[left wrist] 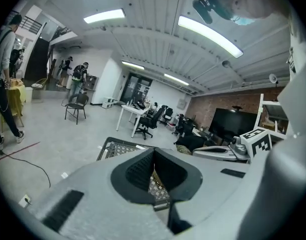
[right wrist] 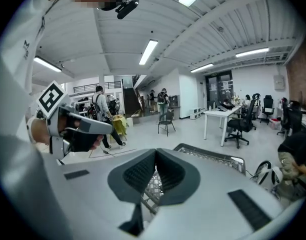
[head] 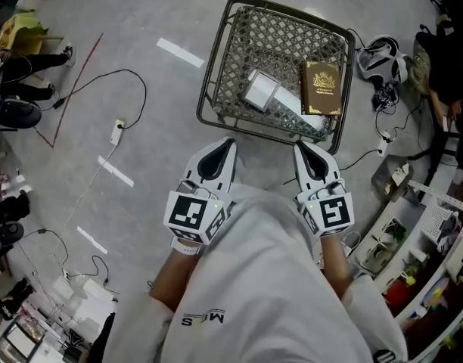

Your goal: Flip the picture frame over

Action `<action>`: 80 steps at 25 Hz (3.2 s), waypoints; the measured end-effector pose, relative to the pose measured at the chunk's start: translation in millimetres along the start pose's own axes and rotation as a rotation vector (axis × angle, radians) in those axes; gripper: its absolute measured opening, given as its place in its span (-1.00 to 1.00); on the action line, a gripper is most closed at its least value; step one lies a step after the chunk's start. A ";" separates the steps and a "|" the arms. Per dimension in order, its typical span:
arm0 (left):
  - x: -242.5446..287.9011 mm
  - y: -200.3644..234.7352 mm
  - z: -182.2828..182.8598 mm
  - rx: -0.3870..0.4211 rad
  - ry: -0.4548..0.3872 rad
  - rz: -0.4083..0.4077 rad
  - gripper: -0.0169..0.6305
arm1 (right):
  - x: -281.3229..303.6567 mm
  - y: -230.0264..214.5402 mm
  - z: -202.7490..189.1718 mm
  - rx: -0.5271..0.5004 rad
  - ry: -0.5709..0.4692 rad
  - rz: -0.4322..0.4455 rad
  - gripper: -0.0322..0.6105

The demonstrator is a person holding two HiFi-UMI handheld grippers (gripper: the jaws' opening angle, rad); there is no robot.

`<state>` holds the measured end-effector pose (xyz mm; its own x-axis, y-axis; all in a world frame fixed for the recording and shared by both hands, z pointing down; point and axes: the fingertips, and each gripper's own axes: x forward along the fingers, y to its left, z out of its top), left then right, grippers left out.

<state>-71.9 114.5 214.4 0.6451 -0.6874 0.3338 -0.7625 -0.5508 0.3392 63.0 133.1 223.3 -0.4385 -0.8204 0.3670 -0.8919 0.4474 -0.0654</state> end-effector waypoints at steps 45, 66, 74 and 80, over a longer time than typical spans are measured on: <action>116.6 98.8 -55.7 0.002 0.198 0.006 -0.87 | 197.4 -22.8 -139.1 -0.102 0.281 0.227 -0.61; 128.3 101.8 -80.1 -0.037 0.233 0.017 -0.87 | 240.8 -24.5 -251.6 -0.246 0.450 0.273 -0.61; 127.0 109.1 -91.2 -0.051 0.243 0.040 -0.87 | 249.1 -28.9 -277.1 -0.261 0.502 0.300 -0.61; 125.2 110.9 -100.9 -0.066 0.249 0.046 -0.87 | 253.7 -28.7 -289.3 -0.288 0.539 0.321 -0.61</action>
<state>-70.8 15.1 382.6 0.6083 -0.5686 0.5538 -0.7917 -0.4843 0.3724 9.4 15.1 586.7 -0.4932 -0.3736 0.7856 -0.6298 0.7763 -0.0262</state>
